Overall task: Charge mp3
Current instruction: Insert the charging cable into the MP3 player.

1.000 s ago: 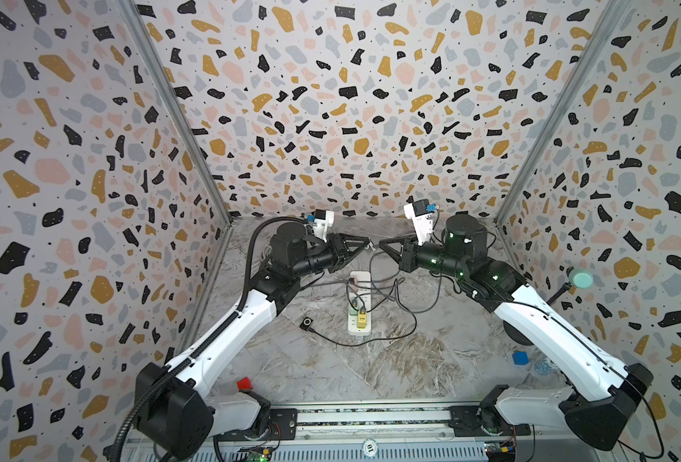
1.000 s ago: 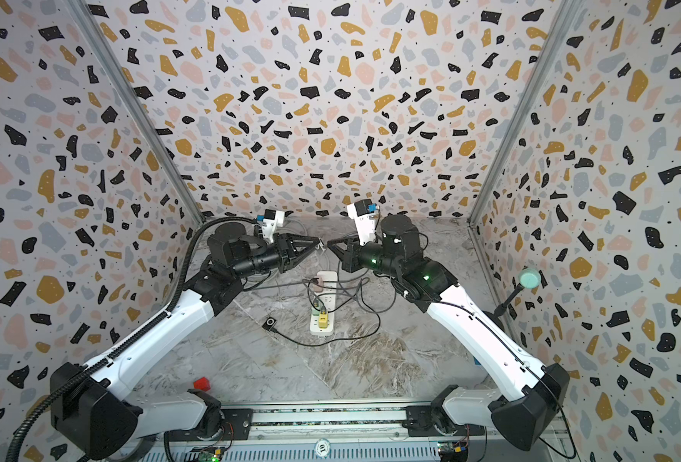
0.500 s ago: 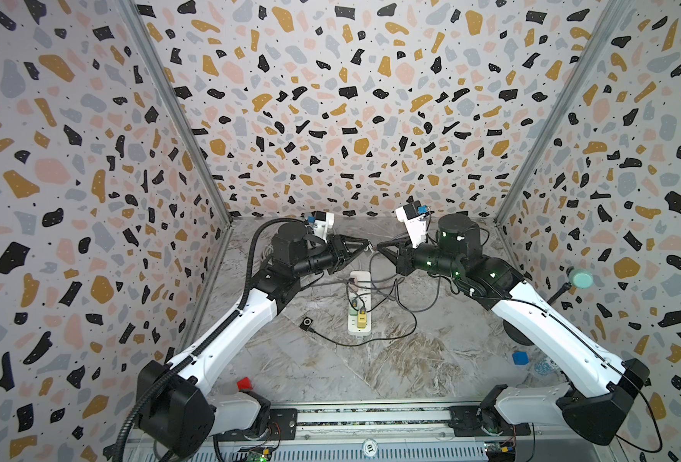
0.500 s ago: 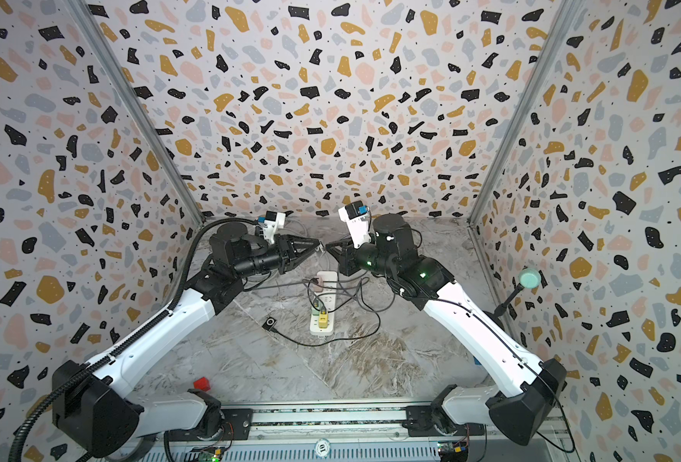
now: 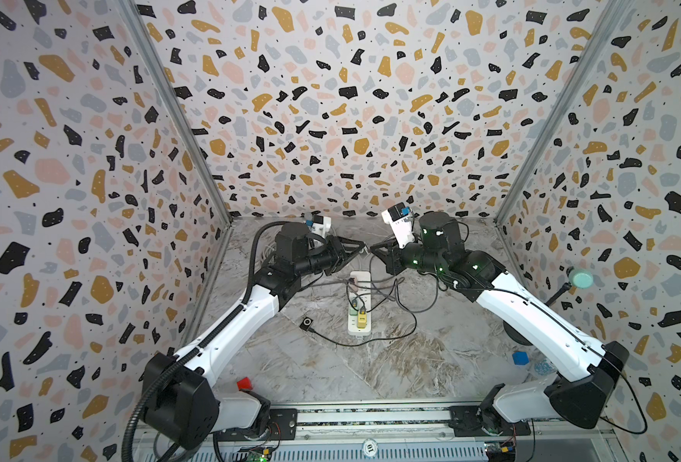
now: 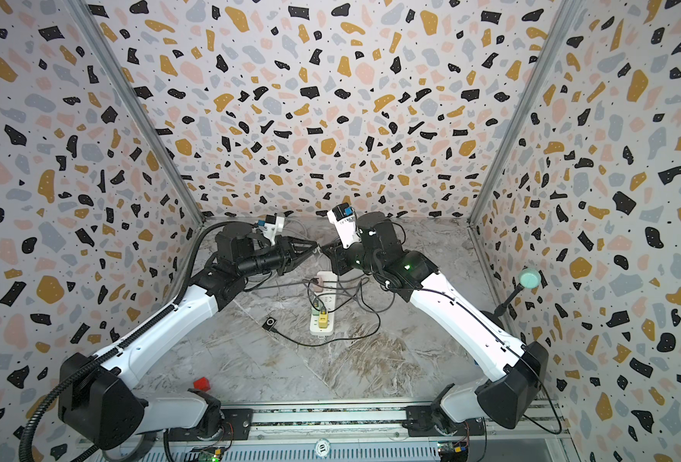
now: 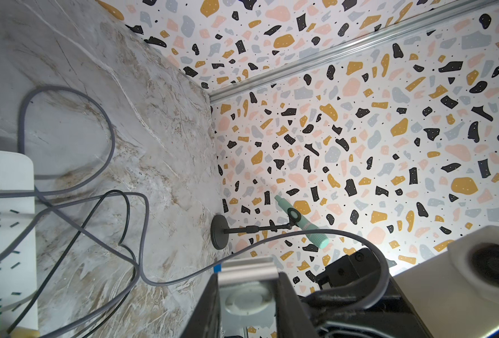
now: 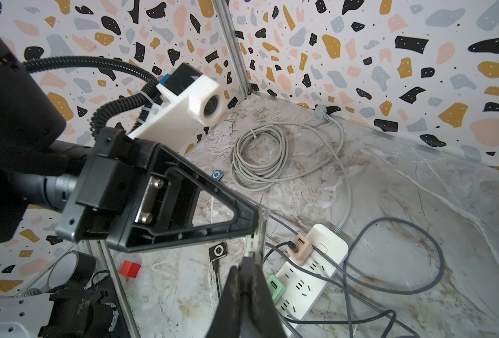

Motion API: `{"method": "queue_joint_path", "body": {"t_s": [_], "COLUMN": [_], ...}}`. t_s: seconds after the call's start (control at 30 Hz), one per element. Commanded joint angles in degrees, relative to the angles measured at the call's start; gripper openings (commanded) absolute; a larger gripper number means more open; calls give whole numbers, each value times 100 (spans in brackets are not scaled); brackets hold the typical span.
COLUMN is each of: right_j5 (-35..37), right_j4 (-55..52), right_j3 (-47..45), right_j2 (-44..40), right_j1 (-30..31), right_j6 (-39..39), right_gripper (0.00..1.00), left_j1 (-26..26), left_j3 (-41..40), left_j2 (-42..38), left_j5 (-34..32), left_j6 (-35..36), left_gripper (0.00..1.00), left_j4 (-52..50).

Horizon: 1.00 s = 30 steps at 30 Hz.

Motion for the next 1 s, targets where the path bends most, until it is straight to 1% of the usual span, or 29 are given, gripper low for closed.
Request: {"method": "queue_joint_path", "body": {"t_s": [0.0, 0.13, 0.33, 0.47, 0.57, 0.97], "right_j5": [-628, -953, -1185, -1124, -1052, -1164], "right_j4": [-519, -303, -422, -572, -737, -703], "right_j3": [-398, -619, -497, -401, -345, -498], "right_j2": [416, 406, 562, 700, 804, 930], "right_j1": [84, -117, -125, -26, -10, -34], "right_j6": [196, 407, 381, 413, 514, 799], "right_gripper": [0, 0, 0, 0, 0, 0], "left_j1": [-151, -151, -202, -277, -361, -370], "left_j3": [425, 439, 482, 648, 863, 774], "left_j2": [-223, -288, -275, -221, -172, -292], "left_j5": [728, 800, 825, 834, 800, 826], "left_j6": [-141, -78, 15, 225, 538, 445], "left_gripper": [0, 0, 0, 0, 0, 0], "left_j4": [1490, 1513, 1443, 1226, 753, 1077]}}
